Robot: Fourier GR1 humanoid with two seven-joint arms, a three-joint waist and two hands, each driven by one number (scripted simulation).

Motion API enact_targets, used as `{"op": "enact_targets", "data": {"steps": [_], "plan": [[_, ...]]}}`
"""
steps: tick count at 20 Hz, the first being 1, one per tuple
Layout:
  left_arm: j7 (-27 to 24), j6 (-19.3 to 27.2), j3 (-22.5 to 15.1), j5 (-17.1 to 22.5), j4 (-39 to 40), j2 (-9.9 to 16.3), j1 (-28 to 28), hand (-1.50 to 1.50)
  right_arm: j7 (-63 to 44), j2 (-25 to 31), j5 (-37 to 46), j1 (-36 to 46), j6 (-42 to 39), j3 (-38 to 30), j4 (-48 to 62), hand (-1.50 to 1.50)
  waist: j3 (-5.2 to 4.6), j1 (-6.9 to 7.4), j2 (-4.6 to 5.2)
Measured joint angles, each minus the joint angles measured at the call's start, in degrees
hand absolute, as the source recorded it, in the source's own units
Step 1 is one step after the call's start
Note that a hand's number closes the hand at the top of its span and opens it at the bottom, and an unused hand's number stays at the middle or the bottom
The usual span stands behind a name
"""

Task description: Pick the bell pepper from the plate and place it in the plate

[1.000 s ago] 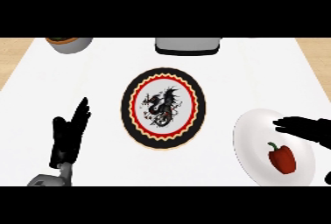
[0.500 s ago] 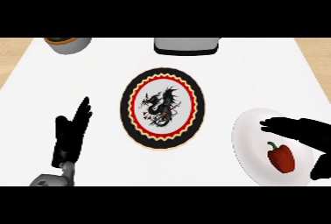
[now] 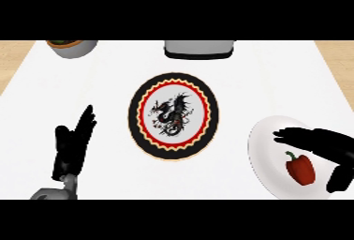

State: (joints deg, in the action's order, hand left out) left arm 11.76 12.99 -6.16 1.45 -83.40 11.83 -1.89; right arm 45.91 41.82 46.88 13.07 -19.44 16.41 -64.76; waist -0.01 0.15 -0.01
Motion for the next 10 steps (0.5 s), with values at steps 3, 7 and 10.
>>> {"op": "enact_targets", "data": {"steps": [3, 7, 10], "plan": [[1.25, -1.43, 1.1, 0.45, -1.8, 0.69, 0.43, 0.0, 0.36, -1.05, 1.06, 0.46, 0.08, -0.38, 1.42, -1.5, 0.02, 0.06, 0.01], [1.04, -1.34, 1.43, -0.66, -0.98, -0.46, -0.31, 0.0, 2.1, -2.92, 4.14, 1.99, 2.22, -0.22, 6.63, -1.5, 0.04, 0.15, 0.06], [0.58, -1.59, 1.96, -1.37, 0.14, -1.16, -0.88, 0.0, 2.54, -3.7, 5.92, 2.36, 2.82, -0.58, 7.13, 1.5, 0.01, 0.07, 0.04]]}}
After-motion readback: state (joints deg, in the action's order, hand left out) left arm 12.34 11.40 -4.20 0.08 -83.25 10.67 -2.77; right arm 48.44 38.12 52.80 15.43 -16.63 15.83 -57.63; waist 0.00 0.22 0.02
